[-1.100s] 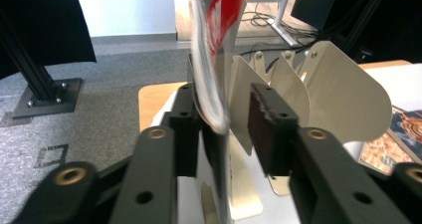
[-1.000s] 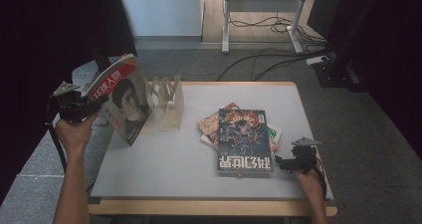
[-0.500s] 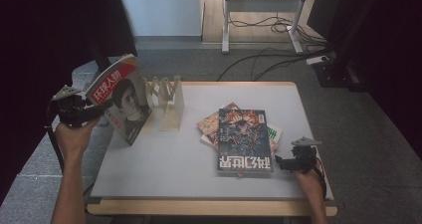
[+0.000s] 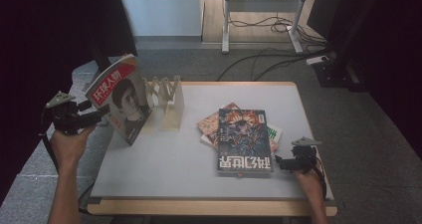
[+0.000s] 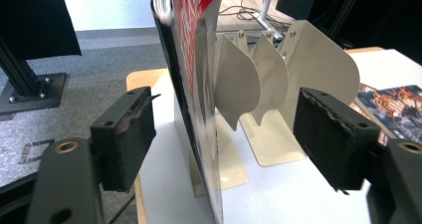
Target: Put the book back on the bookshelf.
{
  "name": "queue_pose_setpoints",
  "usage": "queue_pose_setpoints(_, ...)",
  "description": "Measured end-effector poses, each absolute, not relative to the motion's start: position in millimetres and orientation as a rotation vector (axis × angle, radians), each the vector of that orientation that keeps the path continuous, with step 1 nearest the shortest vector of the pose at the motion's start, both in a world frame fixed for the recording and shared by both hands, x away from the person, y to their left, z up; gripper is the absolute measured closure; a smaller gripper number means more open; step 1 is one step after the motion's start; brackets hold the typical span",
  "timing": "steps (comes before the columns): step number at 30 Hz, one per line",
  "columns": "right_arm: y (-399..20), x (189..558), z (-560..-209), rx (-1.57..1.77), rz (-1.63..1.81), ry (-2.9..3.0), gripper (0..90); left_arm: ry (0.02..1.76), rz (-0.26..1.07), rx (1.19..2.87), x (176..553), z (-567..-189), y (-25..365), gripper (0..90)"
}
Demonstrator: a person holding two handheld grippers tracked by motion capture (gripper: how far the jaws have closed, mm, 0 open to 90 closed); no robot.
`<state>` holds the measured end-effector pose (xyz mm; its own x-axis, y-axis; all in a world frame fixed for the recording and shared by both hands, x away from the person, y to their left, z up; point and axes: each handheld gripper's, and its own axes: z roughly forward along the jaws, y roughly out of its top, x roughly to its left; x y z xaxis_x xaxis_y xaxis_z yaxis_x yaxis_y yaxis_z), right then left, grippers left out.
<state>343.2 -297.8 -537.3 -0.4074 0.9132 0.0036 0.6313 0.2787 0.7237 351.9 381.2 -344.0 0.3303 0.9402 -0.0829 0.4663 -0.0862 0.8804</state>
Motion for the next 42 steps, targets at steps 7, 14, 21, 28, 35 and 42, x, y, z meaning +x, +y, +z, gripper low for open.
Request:
queue_pose_setpoints(7,-298,343,-537,1.39,0.92,2.14,0.3,1.258,0.664,1.721,338,-349,382,15.1)
queue_pose_setpoints(14,-298,343,-537,1.389,0.919,2.14,0.3,1.211,0.643,1.738,322,-351,378,11.5)
queue_pose_setpoints(21,-298,343,-537,1.389,0.919,2.139,0.3,1.181,0.6,1.763,316,-353,369,5.6)
queue_pose_setpoints(28,-298,343,-537,1.388,0.92,2.14,0.3,1.115,0.555,1.806,313,-361,356,3.2)
queue_pose_setpoints(35,-298,343,-537,1.388,0.919,2.139,0.4,1.047,0.507,1.843,313,-370,338,0.6)
queue_pose_setpoints(42,-298,343,-537,1.388,0.919,2.139,0.4,0.993,0.484,1.87,316,-379,322,0.0)
